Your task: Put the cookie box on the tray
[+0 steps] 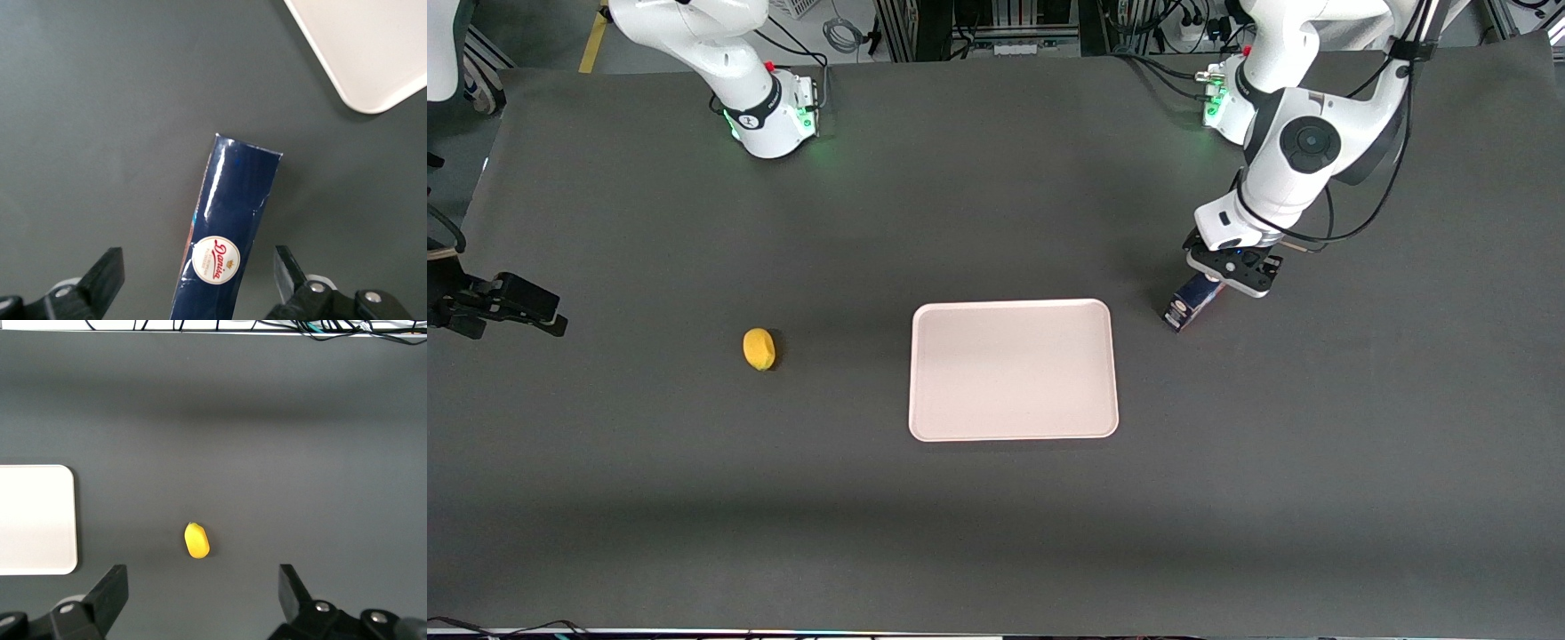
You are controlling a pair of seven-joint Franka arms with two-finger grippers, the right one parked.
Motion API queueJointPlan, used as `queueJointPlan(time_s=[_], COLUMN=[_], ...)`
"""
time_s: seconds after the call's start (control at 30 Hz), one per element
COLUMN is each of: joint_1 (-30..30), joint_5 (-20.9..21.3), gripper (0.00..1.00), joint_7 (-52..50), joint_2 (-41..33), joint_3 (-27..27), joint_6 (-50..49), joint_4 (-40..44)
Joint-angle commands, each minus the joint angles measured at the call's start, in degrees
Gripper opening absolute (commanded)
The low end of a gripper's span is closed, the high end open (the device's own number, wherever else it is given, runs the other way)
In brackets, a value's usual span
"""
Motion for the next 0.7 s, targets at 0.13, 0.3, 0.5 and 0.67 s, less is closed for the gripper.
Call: queueJointPlan(time_s=[0.13,0.3,0.5,0.67], joint_1=[-0.03,-0.03,-0.12,-0.12], joint_5=[-0.54,-0.54,-0.54,-0.54], gripper=[1.00,1.00,0.95,0.83], joint_7=[1.09,1.09,0.74,0.74], joint_2=[2.90,4.74,5.97,6.32], joint_3=[-0.15,-0.15,-0.15,-0.15], joint_6=[3.09,5.20,6.79,6.79], joint_4=[-0.40,-0.40,-0.40,-0.40])
